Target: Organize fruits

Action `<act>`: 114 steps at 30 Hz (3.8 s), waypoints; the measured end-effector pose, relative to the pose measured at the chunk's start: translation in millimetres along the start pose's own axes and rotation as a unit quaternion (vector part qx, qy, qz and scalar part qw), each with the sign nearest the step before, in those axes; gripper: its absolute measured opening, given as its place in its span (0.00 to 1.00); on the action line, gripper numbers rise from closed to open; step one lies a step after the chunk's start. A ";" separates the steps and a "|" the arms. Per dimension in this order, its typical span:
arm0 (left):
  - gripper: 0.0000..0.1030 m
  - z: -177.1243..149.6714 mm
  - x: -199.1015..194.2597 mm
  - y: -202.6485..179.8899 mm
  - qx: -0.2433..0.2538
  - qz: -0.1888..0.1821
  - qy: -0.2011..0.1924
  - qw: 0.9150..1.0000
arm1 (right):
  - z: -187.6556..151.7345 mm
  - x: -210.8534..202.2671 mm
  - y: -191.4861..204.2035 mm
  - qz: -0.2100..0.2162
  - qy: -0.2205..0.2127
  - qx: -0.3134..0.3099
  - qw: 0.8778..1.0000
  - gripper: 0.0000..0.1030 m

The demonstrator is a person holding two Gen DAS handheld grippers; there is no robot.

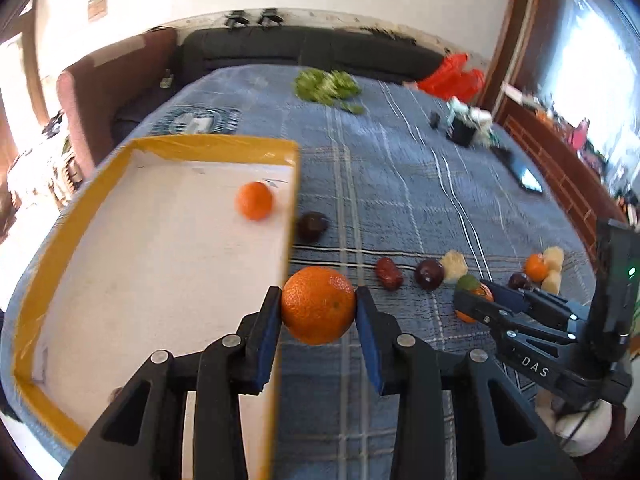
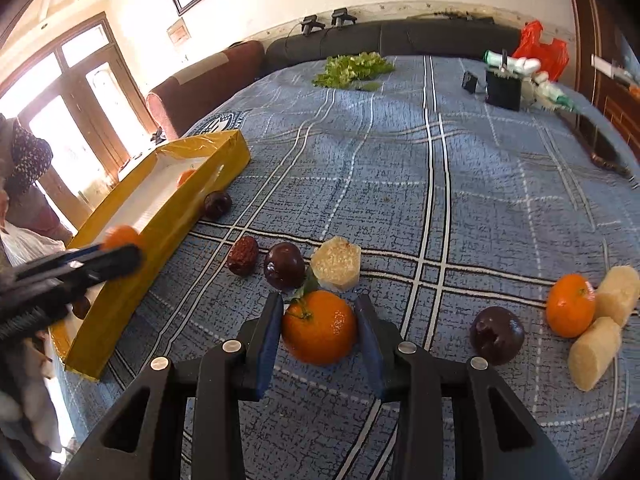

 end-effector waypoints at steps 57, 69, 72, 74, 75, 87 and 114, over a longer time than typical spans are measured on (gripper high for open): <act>0.63 -0.8 -76.1 148.0 -0.141 0.077 -0.064 0.985 | 65.2 87.0 82.6 0.031 0.048 -0.043 0.997 0.41; 0.63 -4.6 -53.2 138.0 -0.141 0.067 -0.040 0.987 | 60.9 125.6 97.4 0.066 0.069 -0.097 0.991 0.41; 0.63 -5.2 -50.8 133.7 -0.138 0.065 -0.039 0.988 | 62.2 128.3 94.7 0.075 0.074 -0.073 0.992 0.32; 0.63 -5.0 -49.5 131.7 -0.138 0.065 -0.037 0.988 | 61.8 128.0 95.2 0.076 0.077 -0.067 0.992 0.32; 0.63 -4.6 -49.5 130.8 -0.139 0.065 -0.036 0.988 | 61.4 126.9 94.5 0.076 0.078 -0.065 0.992 0.32; 0.63 -1.4 -69.2 97.2 -0.117 0.049 -0.047 0.991 | 19.3 1.3 101.9 0.095 0.049 -0.084 0.991 0.32; 0.67 -24.7 -67.6 8.0 -0.052 -0.024 -0.023 0.998 | 10.4 -68.9 -18.1 -0.014 -0.045 0.026 0.999 0.49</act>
Point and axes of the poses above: each gripper's, at about its wrist camera, not at the fingertips, and x roughly the way its jaws point, y to its left, z to its top, the point moved 7 cm from there along x, roughly the way its jaws point, and after that the axes turned 9 degrees about -y, right-handed, at the moved point
